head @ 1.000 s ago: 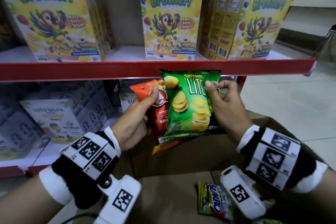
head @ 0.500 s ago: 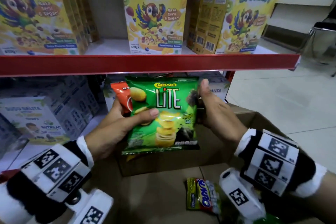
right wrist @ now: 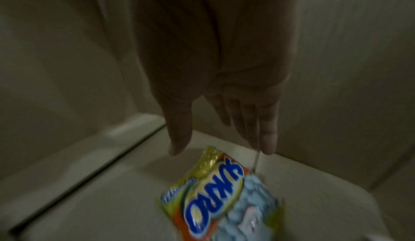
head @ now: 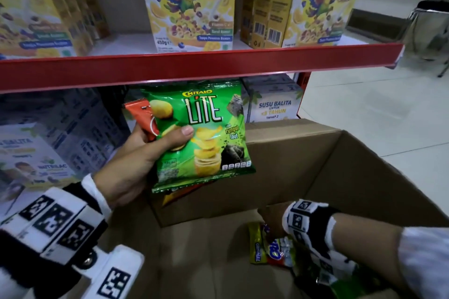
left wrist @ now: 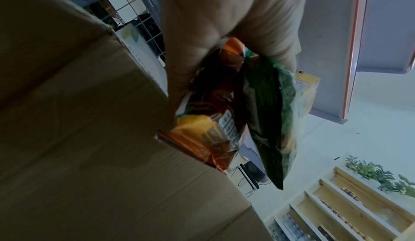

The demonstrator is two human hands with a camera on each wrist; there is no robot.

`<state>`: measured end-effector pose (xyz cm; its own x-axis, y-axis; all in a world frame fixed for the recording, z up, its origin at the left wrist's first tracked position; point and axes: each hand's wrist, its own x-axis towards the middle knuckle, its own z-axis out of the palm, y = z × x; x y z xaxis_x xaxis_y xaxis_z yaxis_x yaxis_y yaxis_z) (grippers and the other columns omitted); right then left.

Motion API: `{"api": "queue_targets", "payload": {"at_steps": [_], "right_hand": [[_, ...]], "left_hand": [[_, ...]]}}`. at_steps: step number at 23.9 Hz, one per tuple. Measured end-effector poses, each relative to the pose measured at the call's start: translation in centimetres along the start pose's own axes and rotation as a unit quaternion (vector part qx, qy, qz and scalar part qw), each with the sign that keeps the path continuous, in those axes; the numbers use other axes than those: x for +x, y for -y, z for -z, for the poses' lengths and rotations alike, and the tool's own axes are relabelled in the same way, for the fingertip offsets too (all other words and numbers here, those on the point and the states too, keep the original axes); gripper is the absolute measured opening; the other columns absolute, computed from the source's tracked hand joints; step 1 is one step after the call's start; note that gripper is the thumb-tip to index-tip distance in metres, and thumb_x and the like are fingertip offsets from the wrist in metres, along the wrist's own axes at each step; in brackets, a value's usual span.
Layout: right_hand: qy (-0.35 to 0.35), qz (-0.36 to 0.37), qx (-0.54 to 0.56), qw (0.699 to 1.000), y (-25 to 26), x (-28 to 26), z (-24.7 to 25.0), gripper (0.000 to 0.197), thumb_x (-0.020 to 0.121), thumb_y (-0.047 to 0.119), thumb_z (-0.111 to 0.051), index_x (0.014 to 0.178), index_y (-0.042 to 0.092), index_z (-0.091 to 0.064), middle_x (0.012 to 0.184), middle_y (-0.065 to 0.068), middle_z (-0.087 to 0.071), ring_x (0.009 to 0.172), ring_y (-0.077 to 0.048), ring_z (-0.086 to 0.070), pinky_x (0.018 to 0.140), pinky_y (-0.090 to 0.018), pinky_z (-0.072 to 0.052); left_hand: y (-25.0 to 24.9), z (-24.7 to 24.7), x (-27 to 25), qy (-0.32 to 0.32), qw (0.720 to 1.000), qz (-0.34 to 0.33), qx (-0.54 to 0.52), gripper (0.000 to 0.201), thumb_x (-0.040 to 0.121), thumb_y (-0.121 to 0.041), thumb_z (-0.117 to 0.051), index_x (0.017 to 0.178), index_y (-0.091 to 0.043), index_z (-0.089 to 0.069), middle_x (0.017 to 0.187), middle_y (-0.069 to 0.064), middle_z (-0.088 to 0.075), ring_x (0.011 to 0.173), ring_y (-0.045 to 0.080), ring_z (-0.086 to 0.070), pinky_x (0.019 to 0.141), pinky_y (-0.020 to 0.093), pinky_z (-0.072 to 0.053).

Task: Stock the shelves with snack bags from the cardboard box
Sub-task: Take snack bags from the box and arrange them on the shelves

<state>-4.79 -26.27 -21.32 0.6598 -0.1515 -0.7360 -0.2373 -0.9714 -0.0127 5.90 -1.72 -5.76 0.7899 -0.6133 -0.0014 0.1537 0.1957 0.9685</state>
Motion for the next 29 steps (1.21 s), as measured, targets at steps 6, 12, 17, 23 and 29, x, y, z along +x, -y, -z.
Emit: {"api": "queue_targets", "payload": {"at_steps": [6, 12, 17, 23, 29], "right_hand": [[0.011, -0.017, -0.04, 0.999, -0.7, 3.2, -3.1, 0.094, 0.089, 0.037, -0.062, 0.151, 0.005, 0.001, 0.154, -0.02, -0.021, 0.137, -0.035, -0.032, 0.108, -0.043, -0.035], [-0.031, -0.013, -0.063, 0.997, -0.8, 5.0, -4.6, 0.061, 0.095, 0.023, -0.053, 0.145, 0.003, -0.025, 0.15, -0.021, -0.028, 0.138, -0.037, -0.028, 0.111, -0.048, -0.025], [-0.003, 0.004, -0.088, 0.996, -0.7, 5.1, -5.3, 0.071, 0.086, 0.042, -0.064, 0.138, 0.004, -0.035, 0.139, -0.022, -0.036, 0.126, -0.038, -0.039, 0.101, -0.046, -0.036], [-0.001, 0.024, -0.027, 0.999, 1.3, 3.9, -4.8, 0.075, 0.096, 0.022, -0.051, 0.15, 0.001, -0.003, 0.151, -0.021, -0.027, 0.134, -0.031, -0.036, 0.103, -0.038, -0.035], [-0.082, 0.1, 0.02, 0.991, 2.4, -3.2, 4.1, 0.051, 0.079, 0.028, -0.074, 0.123, 0.007, -0.055, 0.116, -0.012, -0.061, 0.094, -0.017, -0.056, 0.074, -0.025, -0.041]], "left_hand": [[0.4, 0.6, 0.1, -0.028, 1.0, 0.003, -0.012, 0.09, 0.055, -0.027, -0.089, 0.133, -0.019, -0.044, 0.113, 0.007, -0.071, 0.095, 0.025, -0.071, 0.066, 0.032, -0.058], [0.7, 0.8, 0.2, -0.038, 0.999, 0.011, -0.006, 0.109, 0.035, -0.039, -0.094, 0.131, -0.02, -0.046, 0.111, 0.006, -0.072, 0.096, 0.025, -0.071, 0.068, 0.033, -0.059], [1.0, 1.0, 0.3, -0.032, 0.999, 0.009, -0.012, 0.086, 0.059, -0.02, -0.086, 0.133, -0.02, -0.043, 0.116, 0.006, -0.07, 0.102, 0.026, -0.069, 0.081, 0.041, -0.057], [1.0, 1.0, -0.2, -0.04, 0.999, 0.002, -0.024, 0.081, 0.059, -0.021, -0.079, 0.132, -0.016, -0.044, 0.115, 0.008, -0.07, 0.1, 0.027, -0.069, 0.077, 0.039, -0.059], [0.6, 0.8, -0.5, -0.039, 0.999, 0.004, -0.009, 0.073, 0.061, -0.016, -0.083, 0.125, -0.021, -0.047, 0.115, 0.007, -0.07, 0.101, 0.027, -0.069, 0.081, 0.043, -0.058]]}}
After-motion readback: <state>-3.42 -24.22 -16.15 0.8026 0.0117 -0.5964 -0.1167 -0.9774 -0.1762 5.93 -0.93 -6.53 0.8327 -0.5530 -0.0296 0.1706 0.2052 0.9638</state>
